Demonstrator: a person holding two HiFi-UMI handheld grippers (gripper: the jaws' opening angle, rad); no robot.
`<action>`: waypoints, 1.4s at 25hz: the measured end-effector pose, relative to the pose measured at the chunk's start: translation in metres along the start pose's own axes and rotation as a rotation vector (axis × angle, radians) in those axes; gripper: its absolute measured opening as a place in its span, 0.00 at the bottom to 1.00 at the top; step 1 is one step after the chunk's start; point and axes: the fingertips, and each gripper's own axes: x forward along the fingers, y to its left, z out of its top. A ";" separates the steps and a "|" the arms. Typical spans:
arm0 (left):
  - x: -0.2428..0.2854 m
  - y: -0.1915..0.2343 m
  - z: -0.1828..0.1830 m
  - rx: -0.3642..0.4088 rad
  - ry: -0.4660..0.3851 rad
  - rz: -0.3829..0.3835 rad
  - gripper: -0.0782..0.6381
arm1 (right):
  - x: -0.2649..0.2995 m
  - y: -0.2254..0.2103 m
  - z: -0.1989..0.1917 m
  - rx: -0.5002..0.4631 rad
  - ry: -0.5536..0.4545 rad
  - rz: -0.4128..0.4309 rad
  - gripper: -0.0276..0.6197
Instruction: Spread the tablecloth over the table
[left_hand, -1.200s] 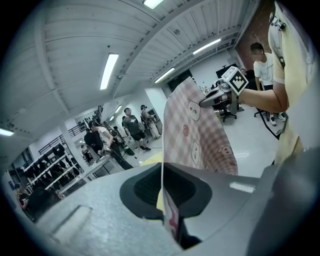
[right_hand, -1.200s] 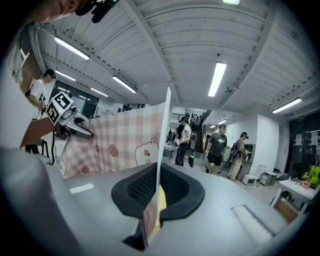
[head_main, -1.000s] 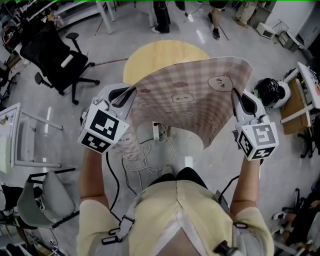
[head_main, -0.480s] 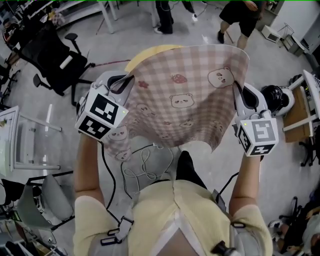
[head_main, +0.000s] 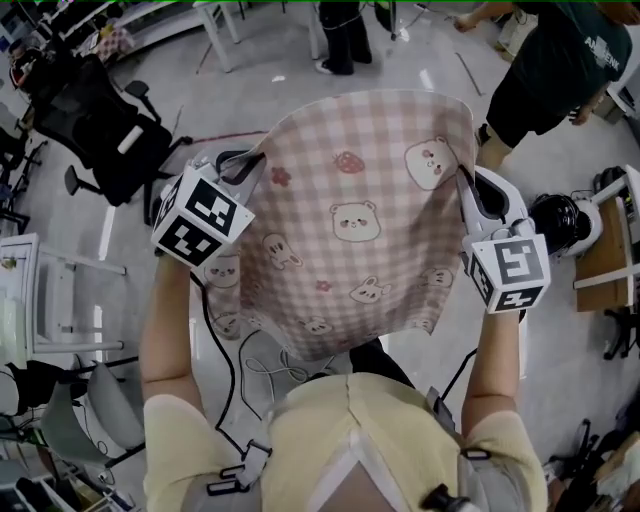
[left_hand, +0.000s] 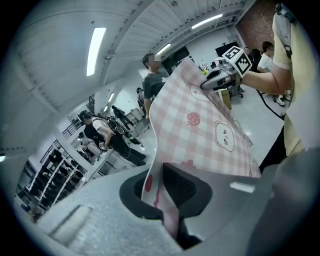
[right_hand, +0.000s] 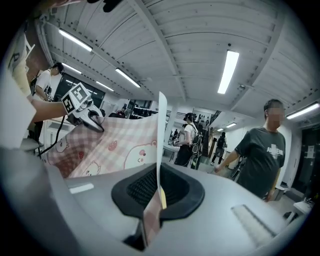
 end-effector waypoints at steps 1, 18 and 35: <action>0.000 0.000 0.001 0.012 0.002 -0.009 0.12 | -0.001 0.001 0.000 -0.003 0.003 0.000 0.06; 0.009 0.006 0.004 0.132 0.048 -0.247 0.13 | -0.002 0.002 0.014 -0.045 0.086 -0.003 0.06; -0.029 -0.015 0.014 0.341 0.009 0.184 0.13 | -0.045 0.025 0.012 -0.381 -0.383 -0.149 0.06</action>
